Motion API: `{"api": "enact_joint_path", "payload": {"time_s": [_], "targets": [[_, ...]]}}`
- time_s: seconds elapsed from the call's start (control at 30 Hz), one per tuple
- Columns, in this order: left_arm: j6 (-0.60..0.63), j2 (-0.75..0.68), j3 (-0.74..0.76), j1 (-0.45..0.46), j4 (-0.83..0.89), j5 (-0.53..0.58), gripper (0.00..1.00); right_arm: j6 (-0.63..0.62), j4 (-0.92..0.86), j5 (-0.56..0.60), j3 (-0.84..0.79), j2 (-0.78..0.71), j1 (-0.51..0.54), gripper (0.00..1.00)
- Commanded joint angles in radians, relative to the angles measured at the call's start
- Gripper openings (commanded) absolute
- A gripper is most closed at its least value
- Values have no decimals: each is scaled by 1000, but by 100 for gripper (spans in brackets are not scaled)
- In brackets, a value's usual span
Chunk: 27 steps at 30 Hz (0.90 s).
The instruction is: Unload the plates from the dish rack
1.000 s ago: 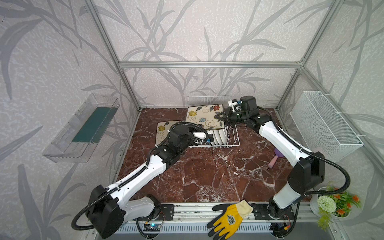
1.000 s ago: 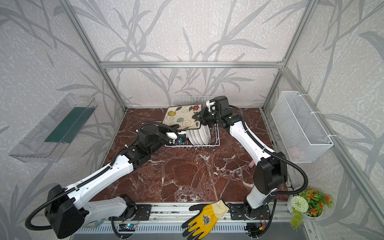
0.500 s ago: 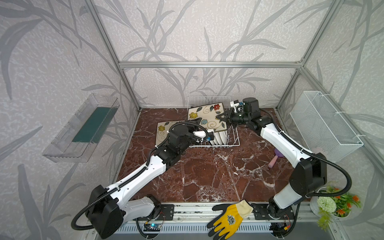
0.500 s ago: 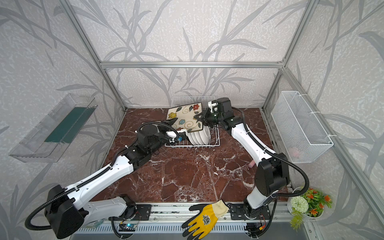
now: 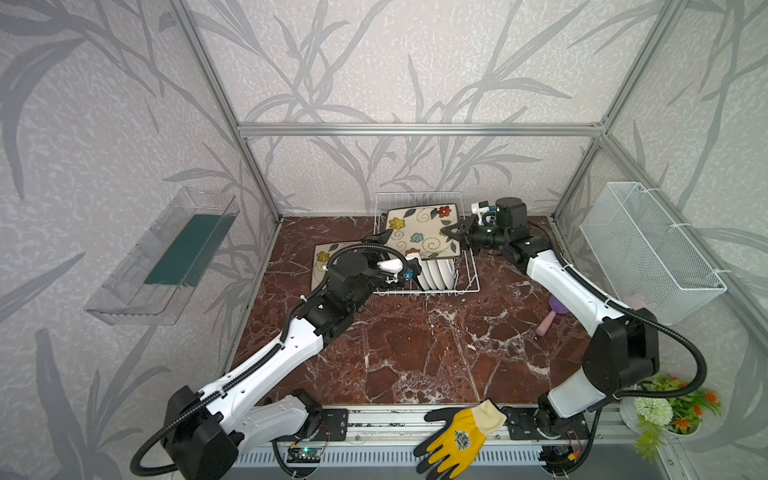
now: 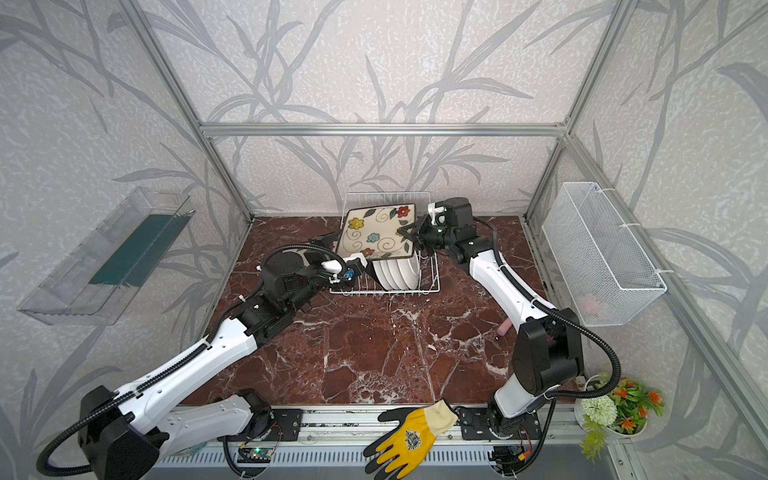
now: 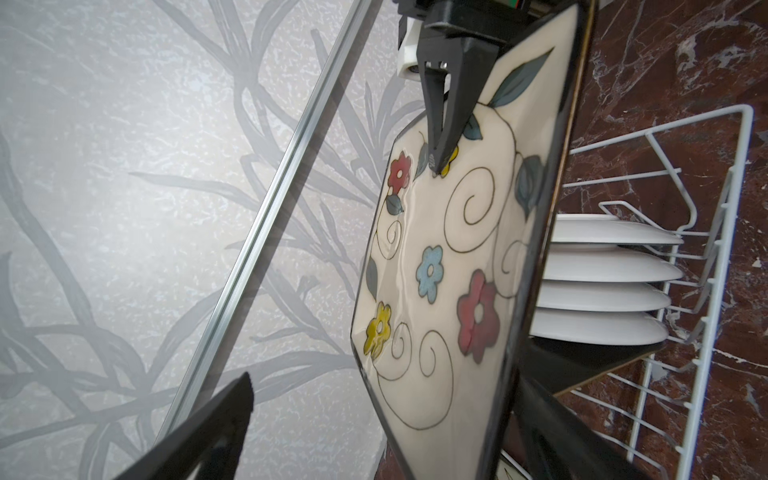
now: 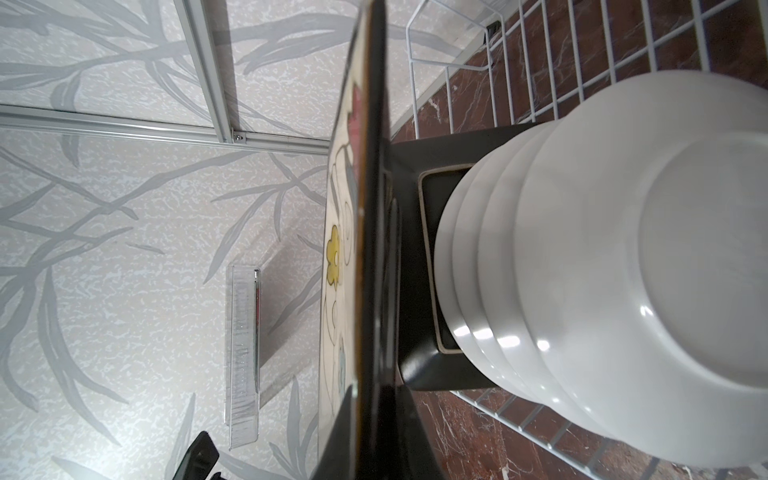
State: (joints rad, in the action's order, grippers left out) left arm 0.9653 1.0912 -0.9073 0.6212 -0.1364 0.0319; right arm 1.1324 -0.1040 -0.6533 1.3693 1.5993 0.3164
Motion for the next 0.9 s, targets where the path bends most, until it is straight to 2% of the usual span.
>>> {"api": "enact_joint_path", "payload": {"time_s": [0.0, 0.23, 0.3, 0.43, 0.53, 0.7, 0.77, 0.87], "targets": [[-129, -72, -2, -43, -27, 8, 99, -14, 181, -40, 16, -91, -18, 0], [-459, -149, -36, -207, 26, -129, 99, -10, 234, -43, -28, -125, -48, 0], [-553, -144, -77, -244, 88, -148, 99, -11, 250, -55, -38, -128, -57, 0], [-738, -80, -197, -304, 257, -198, 99, -16, 299, -76, -62, -141, -65, 0], [-897, -34, -245, -354, 289, -273, 99, -16, 353, -80, -93, -151, -68, 0], [-1179, 93, -357, -452, 353, -485, 99, -12, 448, -98, -130, -159, -78, 0], [-1238, 146, -395, -466, 375, -561, 99, -10, 474, -104, -137, -160, -79, 0], [-1262, 198, -411, -464, 382, -642, 99, -17, 482, -101, -143, -164, -80, 0]]}}
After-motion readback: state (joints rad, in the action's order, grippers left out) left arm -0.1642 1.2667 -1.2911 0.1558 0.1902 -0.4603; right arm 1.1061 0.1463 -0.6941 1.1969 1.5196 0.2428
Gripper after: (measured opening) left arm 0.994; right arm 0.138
